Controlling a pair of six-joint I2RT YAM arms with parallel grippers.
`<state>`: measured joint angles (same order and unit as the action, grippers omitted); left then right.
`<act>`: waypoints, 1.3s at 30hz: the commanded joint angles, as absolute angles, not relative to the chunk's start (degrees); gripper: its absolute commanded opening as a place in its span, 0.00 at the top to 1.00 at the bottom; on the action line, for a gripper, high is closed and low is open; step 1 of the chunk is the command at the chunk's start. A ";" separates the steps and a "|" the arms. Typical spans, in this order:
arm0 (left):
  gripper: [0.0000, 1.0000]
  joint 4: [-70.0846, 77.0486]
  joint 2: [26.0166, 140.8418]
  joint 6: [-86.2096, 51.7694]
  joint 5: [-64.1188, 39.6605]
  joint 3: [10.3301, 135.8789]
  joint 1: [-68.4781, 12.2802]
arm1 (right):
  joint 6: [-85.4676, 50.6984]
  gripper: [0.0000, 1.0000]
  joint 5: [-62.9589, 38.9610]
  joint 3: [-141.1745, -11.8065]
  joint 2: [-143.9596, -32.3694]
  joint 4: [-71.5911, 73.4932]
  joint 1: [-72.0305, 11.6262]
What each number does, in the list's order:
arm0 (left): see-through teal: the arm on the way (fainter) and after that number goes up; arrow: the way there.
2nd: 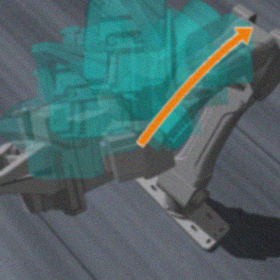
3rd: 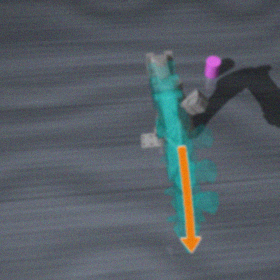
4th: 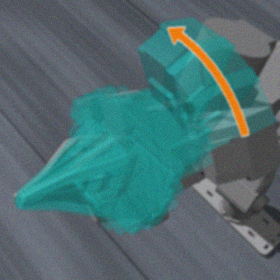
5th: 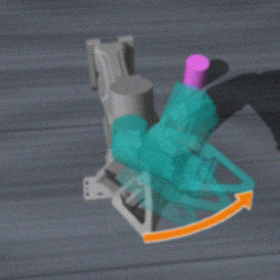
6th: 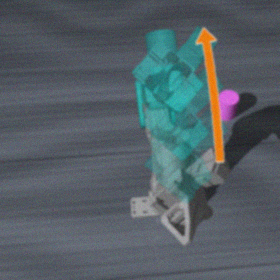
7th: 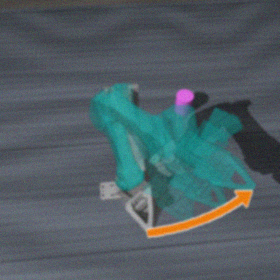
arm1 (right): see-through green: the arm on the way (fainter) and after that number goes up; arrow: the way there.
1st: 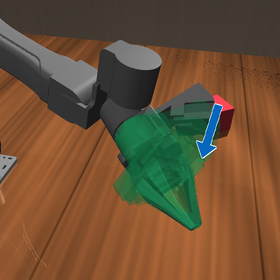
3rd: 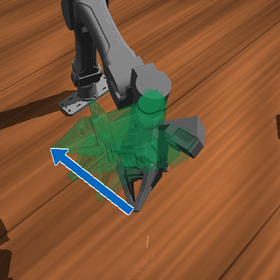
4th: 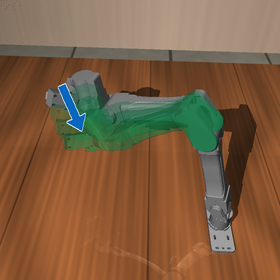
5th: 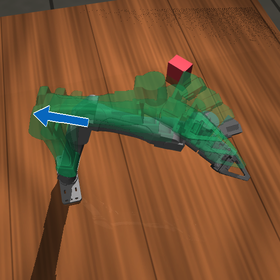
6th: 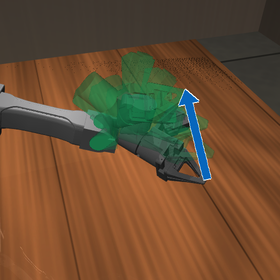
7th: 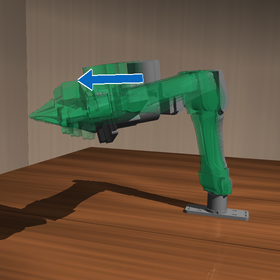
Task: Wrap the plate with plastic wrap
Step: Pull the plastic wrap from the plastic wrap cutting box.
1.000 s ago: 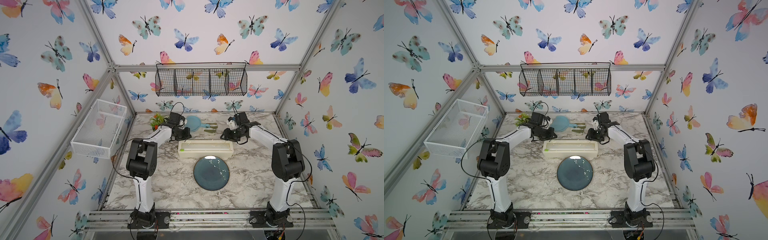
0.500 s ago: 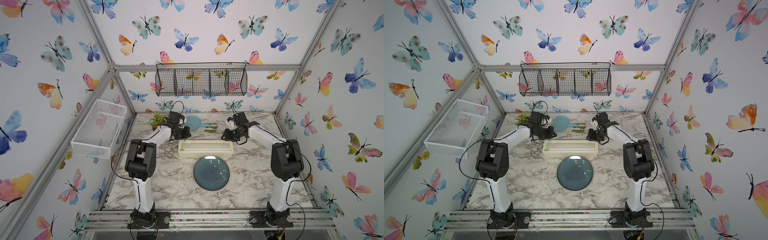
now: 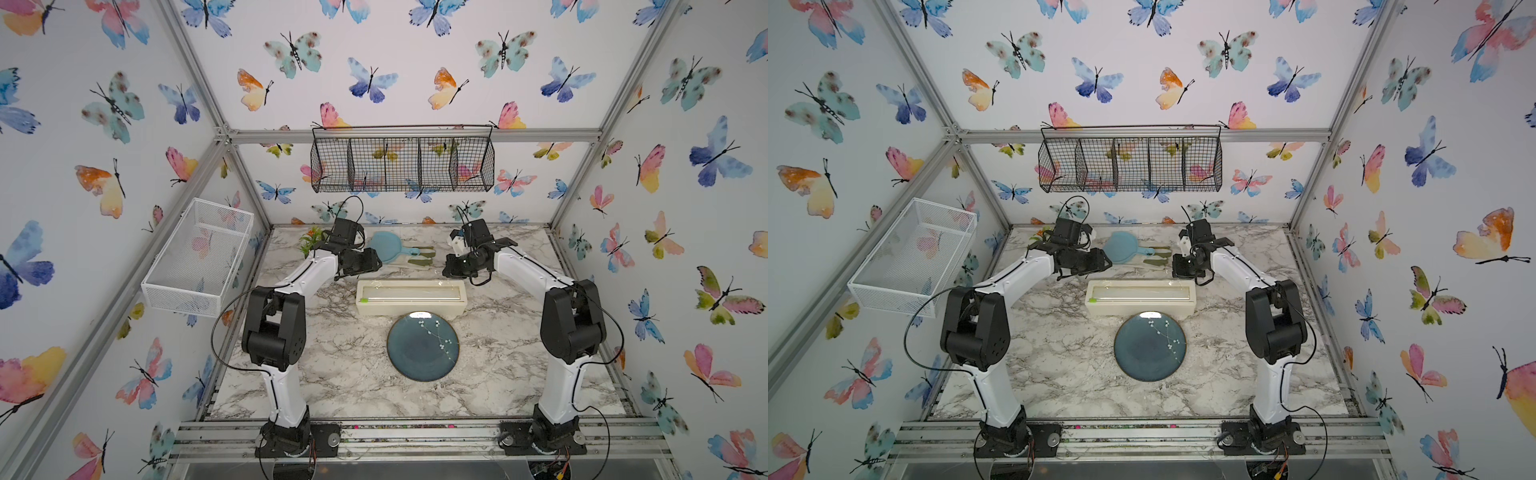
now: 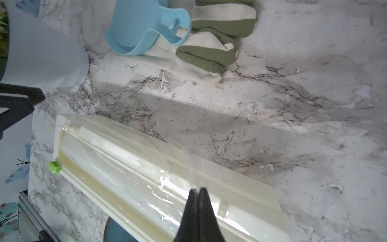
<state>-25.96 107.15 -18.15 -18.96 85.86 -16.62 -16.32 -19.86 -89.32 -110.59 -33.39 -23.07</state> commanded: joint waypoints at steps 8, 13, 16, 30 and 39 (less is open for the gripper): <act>0.31 -25.19 104.23 -17.05 -17.44 82.80 -16.48 | -12.83 0.98 -24.40 -73.88 -95.78 -27.15 -26.52; 0.31 -24.61 105.15 -17.05 -18.81 83.03 -16.18 | -14.07 0.98 -25.85 -66.36 -88.47 -22.16 -27.27; 0.30 -24.50 105.55 -16.82 -19.15 83.29 -16.08 | -14.02 0.98 -25.14 -64.30 -87.19 -21.38 -27.25; 0.17 -27.57 116.57 -12.53 -30.84 91.58 -15.71 | -11.63 0.98 -27.59 -52.43 -84.14 -15.56 -27.60; 0.14 -32.38 121.78 -8.91 -39.58 95.44 -15.90 | -12.10 0.98 -24.42 -54.95 -85.58 -15.18 -27.64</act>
